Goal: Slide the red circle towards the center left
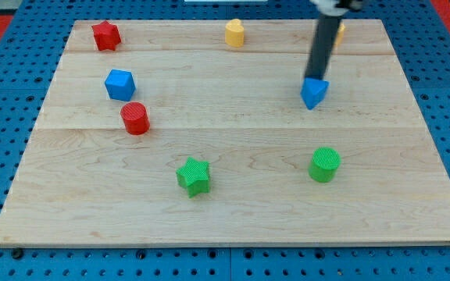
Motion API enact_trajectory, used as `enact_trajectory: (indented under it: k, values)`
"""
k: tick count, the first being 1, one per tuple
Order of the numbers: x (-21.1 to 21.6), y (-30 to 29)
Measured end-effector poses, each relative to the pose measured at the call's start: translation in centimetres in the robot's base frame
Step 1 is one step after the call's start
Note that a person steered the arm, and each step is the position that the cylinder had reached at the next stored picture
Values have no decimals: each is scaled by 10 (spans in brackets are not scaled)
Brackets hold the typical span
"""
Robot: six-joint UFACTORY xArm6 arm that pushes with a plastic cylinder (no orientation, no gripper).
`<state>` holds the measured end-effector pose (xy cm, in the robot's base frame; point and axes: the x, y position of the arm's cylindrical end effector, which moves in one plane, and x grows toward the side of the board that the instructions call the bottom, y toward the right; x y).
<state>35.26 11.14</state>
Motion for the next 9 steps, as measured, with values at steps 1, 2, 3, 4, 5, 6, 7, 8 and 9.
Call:
enact_trajectory:
  k: [1, 2, 3, 4, 5, 6, 7, 8, 9]
  values:
    - [9, -68]
    - [32, -78]
    - [62, -117]
    - [83, -183]
    - [90, -232]
    - [91, -266]
    - [91, -288]
    - [91, -289]
    - [82, -259]
